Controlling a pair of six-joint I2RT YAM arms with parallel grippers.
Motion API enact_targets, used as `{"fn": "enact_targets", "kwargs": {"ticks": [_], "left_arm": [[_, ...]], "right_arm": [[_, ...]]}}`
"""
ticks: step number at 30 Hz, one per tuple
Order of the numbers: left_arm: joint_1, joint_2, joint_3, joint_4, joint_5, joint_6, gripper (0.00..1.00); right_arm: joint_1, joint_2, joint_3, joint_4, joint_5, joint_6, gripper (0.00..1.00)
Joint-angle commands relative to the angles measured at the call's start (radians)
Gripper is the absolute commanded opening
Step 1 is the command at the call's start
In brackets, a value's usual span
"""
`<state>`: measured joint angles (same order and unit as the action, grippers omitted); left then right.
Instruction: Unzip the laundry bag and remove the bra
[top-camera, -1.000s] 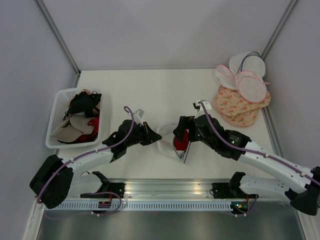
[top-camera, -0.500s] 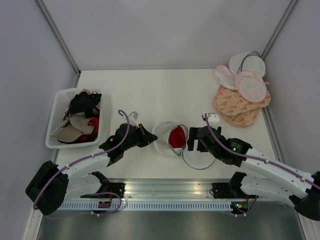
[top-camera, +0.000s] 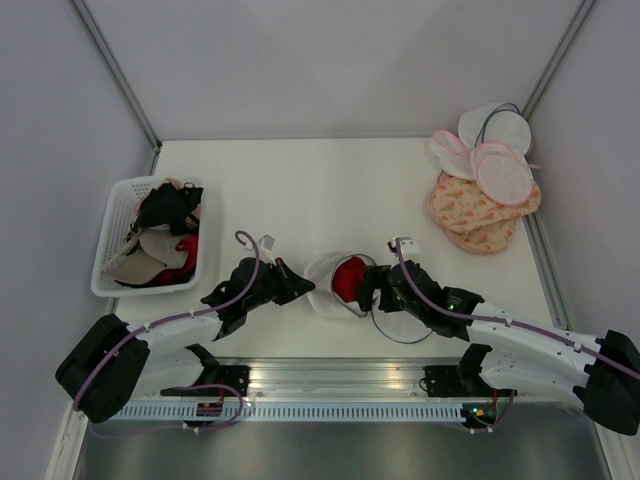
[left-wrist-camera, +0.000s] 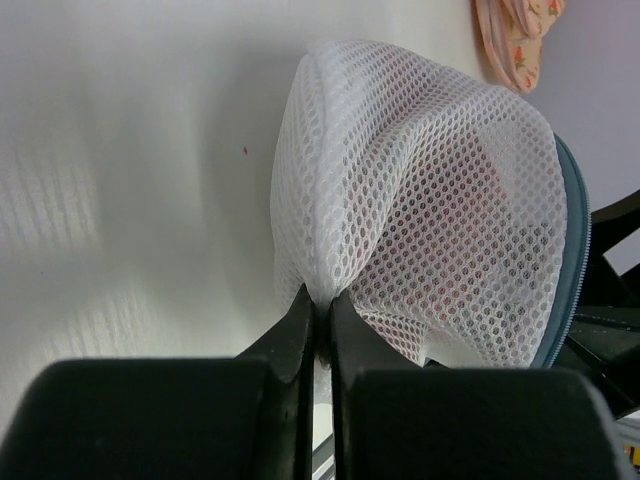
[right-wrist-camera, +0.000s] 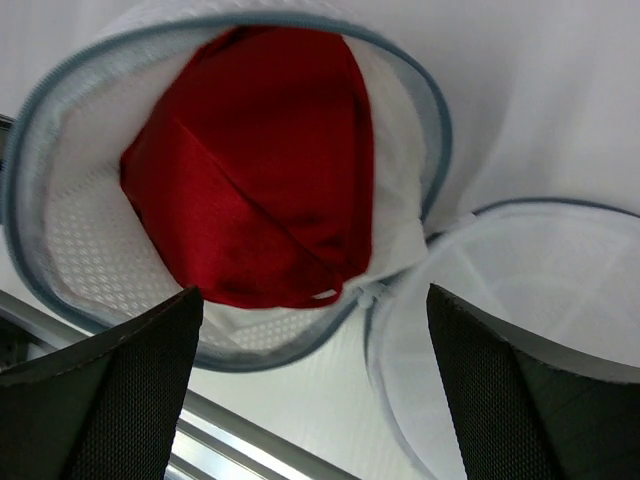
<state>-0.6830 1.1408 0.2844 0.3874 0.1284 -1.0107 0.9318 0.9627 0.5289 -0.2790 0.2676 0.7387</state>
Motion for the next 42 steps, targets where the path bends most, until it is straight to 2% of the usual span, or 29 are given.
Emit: {"fn": "enact_targets", "kwargs": {"ticks": [1,8,11,12,15,20,21,23,24,28,29,30,35,37,38,40,41,42], "left_arm": [[-0.003,-0.003,-0.007,0.091,0.034,-0.037,0.02],[-0.003,0.005,-0.017,0.108,0.042,-0.039,0.02],[-0.003,0.01,-0.021,0.113,0.043,-0.04,0.02],[-0.003,0.011,-0.022,0.116,0.043,-0.04,0.02],[-0.003,0.014,-0.025,0.12,0.048,-0.04,0.02],[-0.003,0.022,-0.034,0.133,0.053,-0.043,0.02],[-0.003,0.023,-0.039,0.134,0.054,-0.045,0.02],[-0.003,0.027,-0.04,0.142,0.056,-0.048,0.02],[-0.003,0.028,-0.045,0.148,0.056,-0.049,0.02],[-0.003,0.031,-0.051,0.159,0.057,-0.052,0.02],[-0.003,0.031,-0.053,0.159,0.059,-0.051,0.02],[-0.003,0.031,-0.053,0.157,0.057,-0.052,0.02],[-0.003,0.03,-0.053,0.134,0.042,-0.052,0.04],[-0.003,0.028,-0.048,0.116,0.025,-0.052,0.16],[-0.003,0.028,-0.048,0.107,0.019,-0.057,0.34],[0.0,0.025,-0.05,0.097,-0.002,-0.058,0.51],[0.0,0.022,-0.053,0.093,-0.009,-0.071,0.67],[0.0,0.01,-0.054,0.094,-0.013,-0.072,0.71]], "right_arm": [[-0.001,0.034,0.009,0.194,-0.039,-0.021,0.96],[-0.001,0.091,0.04,0.225,-0.028,-0.059,0.9],[-0.004,0.116,0.048,0.238,-0.041,-0.065,0.82],[-0.007,0.126,0.046,0.245,-0.048,-0.065,0.75],[-0.014,0.143,0.045,0.256,-0.053,-0.064,0.69],[-0.025,0.16,0.042,0.262,-0.039,-0.067,0.73],[-0.028,0.171,0.042,0.267,-0.033,-0.067,0.71],[-0.037,0.194,0.036,0.271,-0.037,-0.07,0.63],[-0.044,0.202,0.034,0.309,-0.039,-0.07,0.51],[-0.048,0.231,0.037,0.337,-0.048,-0.068,0.22],[-0.05,0.226,0.039,0.339,-0.047,-0.067,0.07],[-0.05,0.222,0.04,0.331,-0.042,-0.067,0.01],[-0.05,0.098,0.066,0.203,0.01,-0.096,0.0],[-0.048,0.048,0.086,0.155,0.027,-0.107,0.0],[-0.05,0.004,0.095,0.103,0.042,-0.114,0.0],[-0.05,-0.037,0.121,0.054,0.054,-0.122,0.0],[-0.05,-0.073,0.131,0.013,0.056,-0.125,0.0],[-0.048,-0.09,0.137,-0.002,0.058,-0.131,0.0]]}}
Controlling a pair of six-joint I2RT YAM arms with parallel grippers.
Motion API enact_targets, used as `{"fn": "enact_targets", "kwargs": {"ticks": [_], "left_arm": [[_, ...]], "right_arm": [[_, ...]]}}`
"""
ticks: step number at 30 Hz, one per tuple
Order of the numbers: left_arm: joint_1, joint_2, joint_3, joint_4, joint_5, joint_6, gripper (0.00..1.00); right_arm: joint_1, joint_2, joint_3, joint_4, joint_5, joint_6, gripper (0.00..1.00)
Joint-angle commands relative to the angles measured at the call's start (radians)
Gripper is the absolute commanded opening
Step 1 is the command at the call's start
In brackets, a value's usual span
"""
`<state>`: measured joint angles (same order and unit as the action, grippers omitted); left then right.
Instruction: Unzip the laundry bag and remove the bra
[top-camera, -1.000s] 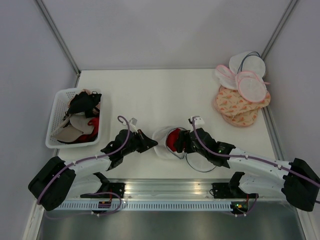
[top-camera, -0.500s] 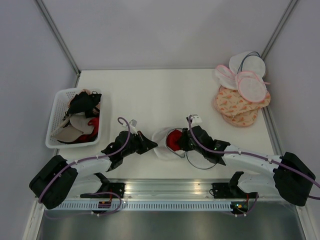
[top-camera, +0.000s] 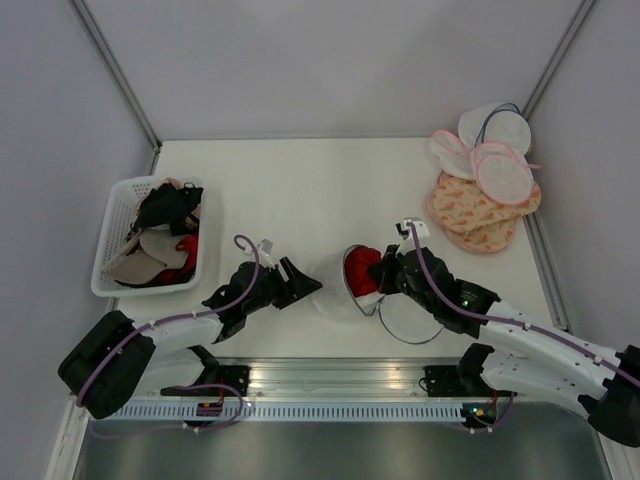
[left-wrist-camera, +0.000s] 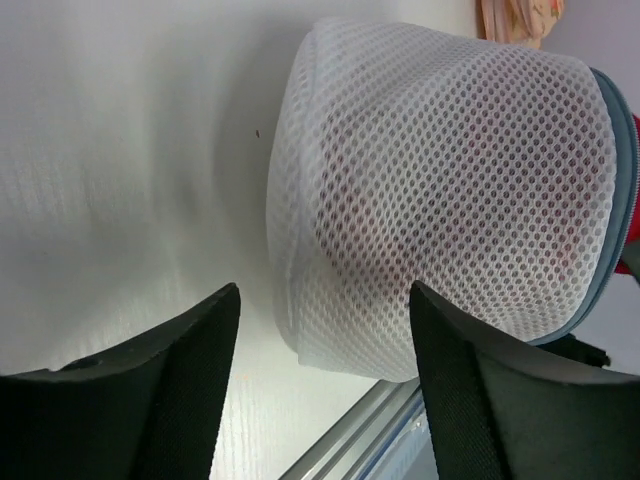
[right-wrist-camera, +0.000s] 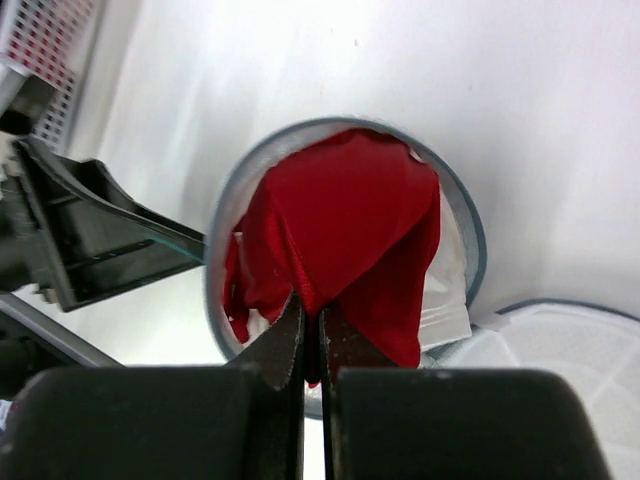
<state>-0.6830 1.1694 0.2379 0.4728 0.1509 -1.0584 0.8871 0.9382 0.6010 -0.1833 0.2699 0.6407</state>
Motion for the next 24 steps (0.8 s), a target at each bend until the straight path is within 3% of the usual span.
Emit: {"fn": "enact_targets", "kwargs": {"ticks": [1,5,12,16,20,24], "left_arm": [[0.0,-0.028,-0.008,0.006,-0.051,-0.025,0.74],[0.002,-0.085,0.006,-0.028,-0.083,-0.025,0.86],[0.002,-0.235,0.049,-0.085,-0.109,-0.014,0.9],[0.0,-0.266,0.093,-0.071,-0.048,-0.025,0.94],[0.0,-0.243,0.123,0.028,0.028,-0.078,0.95],[0.0,-0.205,0.133,0.11,0.065,-0.112,0.95]], "right_arm": [[-0.005,-0.082,0.08,-0.111,0.055,-0.036,0.0],[-0.005,-0.156,0.129,-0.183,0.04,-0.046,0.0],[-0.007,-0.219,0.246,-0.288,0.045,-0.096,0.0],[-0.005,-0.278,0.29,-0.274,0.017,-0.142,0.0],[-0.005,-0.27,0.322,-0.281,-0.004,-0.164,0.0],[-0.005,-0.268,0.293,-0.233,-0.131,-0.191,0.0]]}}
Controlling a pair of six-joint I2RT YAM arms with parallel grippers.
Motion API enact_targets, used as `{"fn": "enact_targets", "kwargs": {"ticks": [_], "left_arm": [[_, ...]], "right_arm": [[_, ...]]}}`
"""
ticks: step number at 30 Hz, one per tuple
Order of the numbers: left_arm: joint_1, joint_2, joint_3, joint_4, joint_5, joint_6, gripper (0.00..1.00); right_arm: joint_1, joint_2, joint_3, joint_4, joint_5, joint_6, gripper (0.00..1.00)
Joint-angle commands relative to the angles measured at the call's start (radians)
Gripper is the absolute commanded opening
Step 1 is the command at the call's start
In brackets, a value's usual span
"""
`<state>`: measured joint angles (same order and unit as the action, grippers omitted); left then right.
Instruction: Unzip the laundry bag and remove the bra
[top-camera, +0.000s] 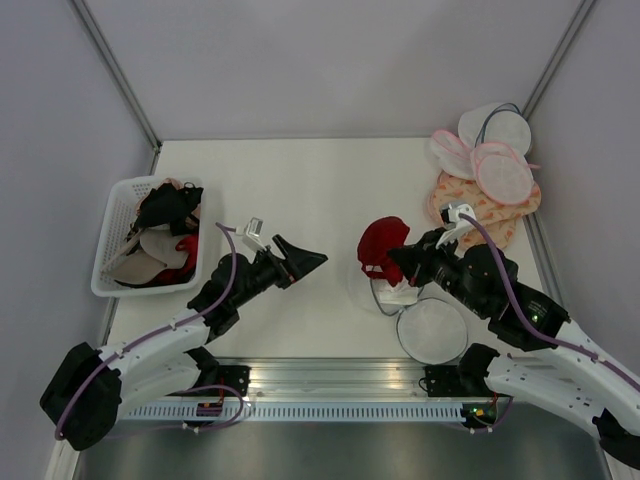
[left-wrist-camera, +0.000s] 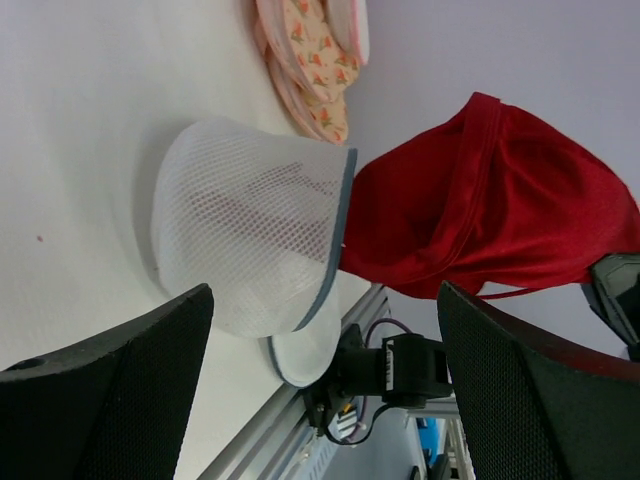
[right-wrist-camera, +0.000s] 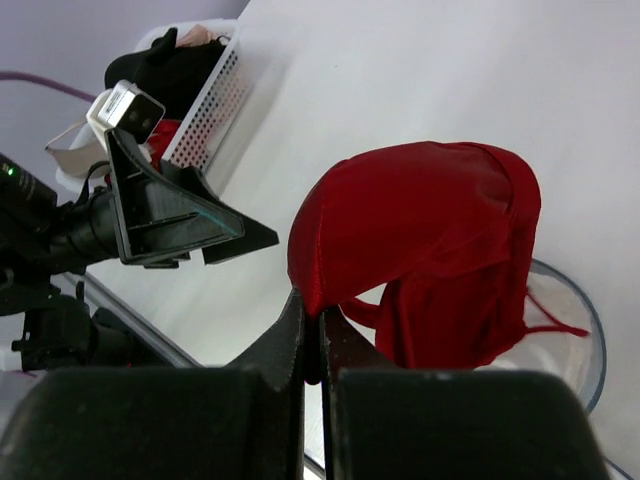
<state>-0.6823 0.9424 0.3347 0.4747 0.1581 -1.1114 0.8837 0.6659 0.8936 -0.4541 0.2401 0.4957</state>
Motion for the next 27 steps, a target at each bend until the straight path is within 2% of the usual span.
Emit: {"fn": "enact_targets", "kwargs": {"ticks": [1,5,6,9,10,12,13,14,15,18,23,27], "left_arm": [[0.0,0.029,0.035,0.129,0.073,-0.074,0.95],[0.001,0.07,0.018,0.319,0.122,-0.123,0.96],[0.006,0.084,0.014,0.449,0.161,-0.137,0.97],[0.019,0.172,0.006,0.687,0.228,-0.183,0.99],[0.027,0.232,0.018,0.832,0.28,-0.205,1.0],[0.052,0.321,0.05,0.96,0.351,-0.244,1.0],[0.061,0.366,0.084,1.104,0.416,-0.304,1.0],[0.069,0.463,0.096,1.18,0.437,-0.342,1.0],[0.084,0.492,0.116,1.185,0.493,-0.379,1.0],[0.087,0.535,0.171,1.187,0.537,-0.344,1.0],[0.096,0.467,0.179,1.187,0.538,-0.308,1.0],[0.101,0.454,0.188,1.187,0.537,-0.373,1.0]], "right_arm": [[-0.002,-0.006,-0.01,0.049,-0.116,-0.049,0.01],[-0.002,-0.022,-0.012,0.077,-0.168,-0.085,0.0],[-0.002,-0.023,-0.005,0.08,-0.179,-0.094,0.0],[-0.003,-0.015,0.018,0.069,-0.237,-0.132,0.0],[-0.002,-0.005,0.03,0.069,-0.266,-0.141,0.01],[-0.002,0.003,0.044,0.071,-0.352,-0.169,0.0],[-0.002,0.009,0.06,0.068,-0.389,-0.183,0.0],[-0.002,0.014,0.071,0.054,-0.436,-0.203,0.0],[-0.003,0.015,0.093,0.048,-0.464,-0.215,0.0],[-0.002,0.008,0.125,0.029,-0.548,-0.256,0.0],[-0.002,0.02,0.157,-0.009,-0.651,-0.293,0.01],[-0.002,0.029,0.166,-0.009,-0.761,-0.327,0.01]]}}
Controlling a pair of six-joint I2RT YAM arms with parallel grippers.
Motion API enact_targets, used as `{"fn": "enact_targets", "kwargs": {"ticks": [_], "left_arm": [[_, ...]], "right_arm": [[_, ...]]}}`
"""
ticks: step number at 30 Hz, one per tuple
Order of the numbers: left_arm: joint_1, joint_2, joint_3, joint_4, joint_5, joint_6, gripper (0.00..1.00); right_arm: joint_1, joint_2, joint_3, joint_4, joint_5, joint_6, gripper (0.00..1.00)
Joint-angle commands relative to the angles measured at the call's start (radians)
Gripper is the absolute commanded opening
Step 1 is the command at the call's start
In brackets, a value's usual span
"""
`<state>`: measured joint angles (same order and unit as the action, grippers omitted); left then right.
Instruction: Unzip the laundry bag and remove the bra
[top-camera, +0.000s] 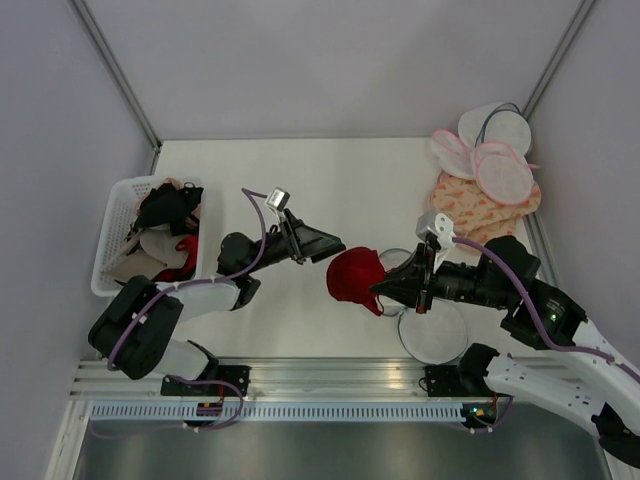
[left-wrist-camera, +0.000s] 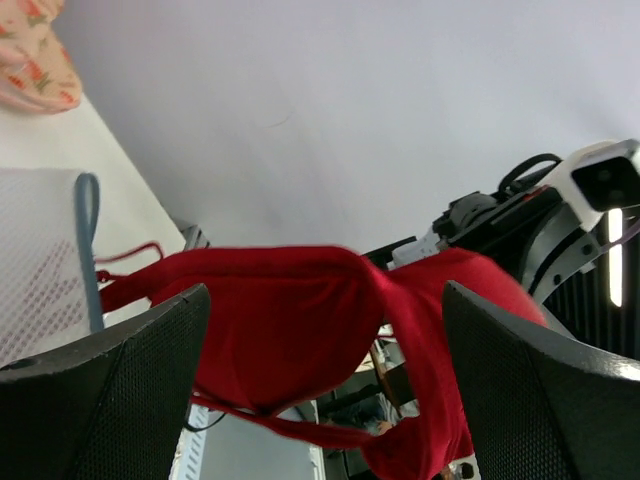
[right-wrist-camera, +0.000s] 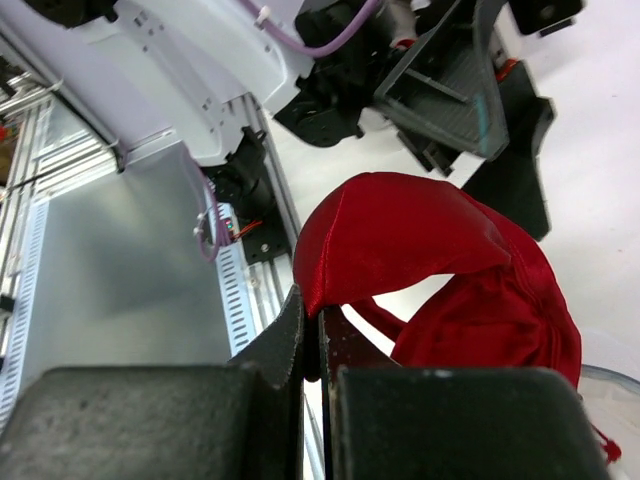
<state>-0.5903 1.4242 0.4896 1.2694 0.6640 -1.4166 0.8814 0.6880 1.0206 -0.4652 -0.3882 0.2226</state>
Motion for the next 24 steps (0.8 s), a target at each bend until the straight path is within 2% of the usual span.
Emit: {"fn": "enact_targets", "kwargs": {"ticks": [1,5,10,15,24], "left_arm": [[0.009,-0.031,0.032,0.392,0.029,-0.079,1.0],[0.01,-0.065,0.055,0.39,0.046,-0.122,1.0],[0.012,-0.125,0.13,0.392,0.158,-0.124,1.0],[0.015,-0.148,0.176,0.381,0.256,-0.096,1.0],[0.009,-0.174,0.182,0.39,0.382,-0.009,1.0]], "right_arm": [[0.001,0.008,0.042,-0.003,-0.152,-0.061,0.01],[0.001,0.016,0.082,-0.041,-0.224,-0.109,0.0],[0.001,0.034,0.16,-0.036,-0.29,-0.138,0.0],[0.001,0.091,0.251,-0.055,-0.278,-0.173,0.0],[0.001,0.156,0.204,0.031,-0.317,-0.129,0.0]]}}
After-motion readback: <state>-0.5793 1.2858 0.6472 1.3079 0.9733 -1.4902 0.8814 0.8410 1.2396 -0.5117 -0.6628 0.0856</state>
